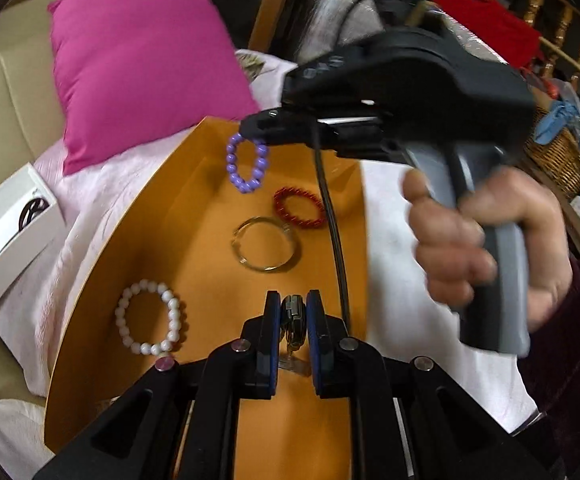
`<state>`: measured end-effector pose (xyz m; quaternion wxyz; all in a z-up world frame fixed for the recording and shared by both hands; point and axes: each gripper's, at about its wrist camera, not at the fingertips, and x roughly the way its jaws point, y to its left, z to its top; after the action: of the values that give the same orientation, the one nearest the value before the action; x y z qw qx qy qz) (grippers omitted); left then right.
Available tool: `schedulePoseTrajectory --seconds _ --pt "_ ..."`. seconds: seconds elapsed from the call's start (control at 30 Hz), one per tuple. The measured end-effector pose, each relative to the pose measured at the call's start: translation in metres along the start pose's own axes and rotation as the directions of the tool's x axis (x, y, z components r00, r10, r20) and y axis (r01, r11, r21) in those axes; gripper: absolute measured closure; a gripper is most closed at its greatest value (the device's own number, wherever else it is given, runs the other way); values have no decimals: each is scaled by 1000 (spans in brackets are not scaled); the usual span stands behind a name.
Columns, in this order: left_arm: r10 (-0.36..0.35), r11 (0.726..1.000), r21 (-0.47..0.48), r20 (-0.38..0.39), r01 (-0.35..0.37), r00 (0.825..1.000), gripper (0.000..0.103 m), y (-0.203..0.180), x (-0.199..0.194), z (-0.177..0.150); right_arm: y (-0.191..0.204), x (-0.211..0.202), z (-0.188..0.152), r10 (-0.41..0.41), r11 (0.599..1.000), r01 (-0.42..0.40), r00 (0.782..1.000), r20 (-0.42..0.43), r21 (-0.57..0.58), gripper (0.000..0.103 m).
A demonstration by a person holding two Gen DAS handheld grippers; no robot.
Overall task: Organize jewelry
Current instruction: 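Lower the watch and purple bracelet into the orange box while both tools open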
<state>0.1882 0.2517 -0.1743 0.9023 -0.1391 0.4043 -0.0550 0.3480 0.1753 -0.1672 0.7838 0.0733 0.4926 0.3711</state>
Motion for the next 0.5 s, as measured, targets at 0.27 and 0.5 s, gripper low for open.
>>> schedulePoseTrajectory --seconds 0.27,0.5 --pt "62 998 -11 -63 -63 996 90 10 18 -3 -12 65 20 -73 997 73 992 -100 -2 92" --pt "132 991 18 -67 -131 989 89 -2 28 4 -31 59 22 -147 988 152 982 -121 35 70"
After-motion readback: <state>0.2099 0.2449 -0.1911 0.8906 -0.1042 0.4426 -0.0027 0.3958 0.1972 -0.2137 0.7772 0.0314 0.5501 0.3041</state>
